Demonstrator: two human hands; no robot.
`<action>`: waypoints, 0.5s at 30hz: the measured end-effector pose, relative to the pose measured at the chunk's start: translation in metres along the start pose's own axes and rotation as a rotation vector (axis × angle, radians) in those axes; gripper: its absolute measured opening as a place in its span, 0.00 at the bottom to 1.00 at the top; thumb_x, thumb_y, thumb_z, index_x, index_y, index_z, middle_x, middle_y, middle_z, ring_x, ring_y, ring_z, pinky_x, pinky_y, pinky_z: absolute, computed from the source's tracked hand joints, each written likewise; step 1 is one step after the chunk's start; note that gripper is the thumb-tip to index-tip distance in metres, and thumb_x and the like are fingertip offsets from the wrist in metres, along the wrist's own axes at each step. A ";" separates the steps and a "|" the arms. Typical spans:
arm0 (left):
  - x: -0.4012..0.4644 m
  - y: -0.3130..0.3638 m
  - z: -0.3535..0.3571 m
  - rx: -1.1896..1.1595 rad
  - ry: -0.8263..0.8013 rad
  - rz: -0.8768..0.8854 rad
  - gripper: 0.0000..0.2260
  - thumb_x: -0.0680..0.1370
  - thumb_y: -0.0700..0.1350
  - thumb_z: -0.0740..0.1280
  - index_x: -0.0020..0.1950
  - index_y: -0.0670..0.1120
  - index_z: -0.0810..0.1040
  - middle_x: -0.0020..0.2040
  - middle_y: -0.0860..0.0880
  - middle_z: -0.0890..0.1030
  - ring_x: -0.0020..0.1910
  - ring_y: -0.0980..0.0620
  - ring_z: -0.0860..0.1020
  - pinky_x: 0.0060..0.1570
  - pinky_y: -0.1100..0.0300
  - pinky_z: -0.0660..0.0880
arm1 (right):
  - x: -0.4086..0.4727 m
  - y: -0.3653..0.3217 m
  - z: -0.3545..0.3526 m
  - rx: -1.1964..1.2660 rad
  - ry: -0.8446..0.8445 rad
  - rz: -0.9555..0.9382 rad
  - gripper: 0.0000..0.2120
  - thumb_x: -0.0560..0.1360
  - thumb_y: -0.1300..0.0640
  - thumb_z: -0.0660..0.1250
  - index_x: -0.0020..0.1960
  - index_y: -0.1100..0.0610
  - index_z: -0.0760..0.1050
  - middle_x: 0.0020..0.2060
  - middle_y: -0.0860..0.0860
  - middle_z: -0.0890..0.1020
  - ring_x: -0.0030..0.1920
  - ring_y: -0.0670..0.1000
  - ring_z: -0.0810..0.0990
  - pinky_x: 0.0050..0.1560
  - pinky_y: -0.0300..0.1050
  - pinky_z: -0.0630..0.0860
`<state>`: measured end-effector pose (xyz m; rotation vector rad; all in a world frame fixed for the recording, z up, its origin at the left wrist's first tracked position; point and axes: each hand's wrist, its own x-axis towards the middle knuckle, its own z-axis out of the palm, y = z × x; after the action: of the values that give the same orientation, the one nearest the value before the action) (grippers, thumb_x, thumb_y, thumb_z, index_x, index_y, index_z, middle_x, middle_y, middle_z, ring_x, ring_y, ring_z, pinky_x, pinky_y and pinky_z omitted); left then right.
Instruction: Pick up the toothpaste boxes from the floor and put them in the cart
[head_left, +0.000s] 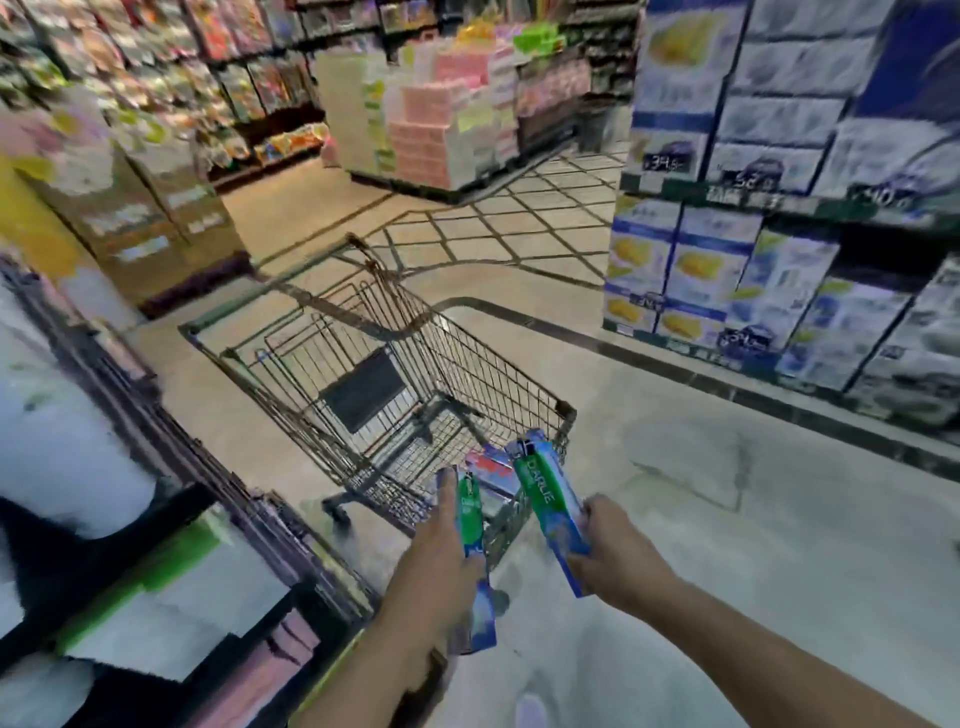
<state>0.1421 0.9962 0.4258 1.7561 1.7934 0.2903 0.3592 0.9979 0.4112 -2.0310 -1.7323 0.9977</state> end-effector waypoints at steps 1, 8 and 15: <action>0.019 0.002 -0.003 -0.015 0.005 0.014 0.50 0.78 0.47 0.68 0.69 0.69 0.24 0.67 0.47 0.71 0.42 0.50 0.81 0.38 0.52 0.80 | 0.017 -0.004 -0.003 -0.004 0.004 0.000 0.18 0.74 0.43 0.67 0.51 0.55 0.66 0.45 0.54 0.76 0.40 0.54 0.78 0.36 0.47 0.73; 0.153 0.005 -0.025 -0.049 -0.053 -0.057 0.50 0.76 0.46 0.70 0.74 0.62 0.28 0.48 0.49 0.78 0.38 0.51 0.80 0.35 0.54 0.78 | 0.144 -0.028 -0.027 -0.050 0.022 0.067 0.20 0.76 0.38 0.62 0.49 0.56 0.66 0.45 0.55 0.74 0.36 0.53 0.77 0.29 0.44 0.68; 0.257 -0.022 -0.011 -0.136 -0.074 -0.190 0.52 0.75 0.45 0.72 0.74 0.63 0.29 0.61 0.47 0.76 0.46 0.53 0.80 0.48 0.55 0.79 | 0.271 -0.025 -0.009 -0.154 -0.105 -0.001 0.12 0.78 0.52 0.63 0.44 0.56 0.63 0.38 0.51 0.67 0.30 0.45 0.65 0.25 0.38 0.58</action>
<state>0.1336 1.2437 0.3545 1.4729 1.8261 0.2590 0.3560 1.2631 0.3483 -2.1047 -1.9183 1.0165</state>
